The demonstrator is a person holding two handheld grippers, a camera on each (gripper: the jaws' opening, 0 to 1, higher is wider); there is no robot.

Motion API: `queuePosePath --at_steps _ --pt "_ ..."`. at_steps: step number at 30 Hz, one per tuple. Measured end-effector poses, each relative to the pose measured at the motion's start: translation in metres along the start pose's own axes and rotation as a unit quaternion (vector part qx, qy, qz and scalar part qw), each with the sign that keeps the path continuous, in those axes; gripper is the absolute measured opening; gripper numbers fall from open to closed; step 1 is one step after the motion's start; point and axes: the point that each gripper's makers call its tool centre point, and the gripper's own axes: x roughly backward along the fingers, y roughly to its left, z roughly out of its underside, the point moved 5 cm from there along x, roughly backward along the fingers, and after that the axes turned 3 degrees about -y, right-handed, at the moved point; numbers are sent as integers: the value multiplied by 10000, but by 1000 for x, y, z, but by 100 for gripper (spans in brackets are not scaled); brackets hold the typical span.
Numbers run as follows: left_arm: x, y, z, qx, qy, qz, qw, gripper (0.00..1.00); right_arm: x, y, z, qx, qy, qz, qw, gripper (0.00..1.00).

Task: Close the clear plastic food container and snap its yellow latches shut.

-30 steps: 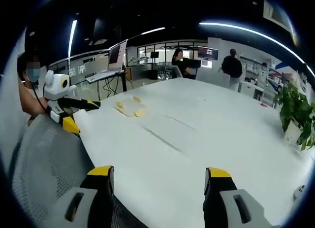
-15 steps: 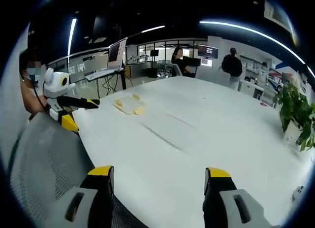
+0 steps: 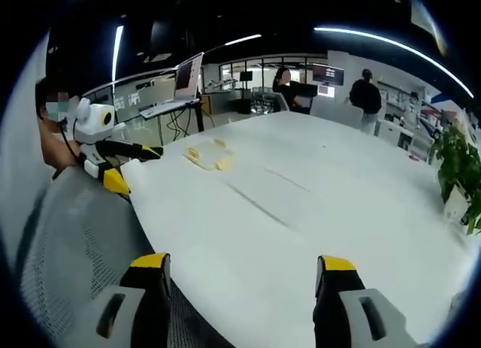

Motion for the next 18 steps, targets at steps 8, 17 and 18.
queuePosePath --at_steps 8,17,18 --pt "0 4 -2 -184 56 81 9998 90 -2 -2 -2 85 97 -58 9999 74" --pt "0 14 -4 -198 69 147 9997 89 -10 -6 -12 203 98 -114 9997 73" --pt "0 15 -4 -194 72 141 9997 89 -12 -6 -13 262 107 -127 9995 73"
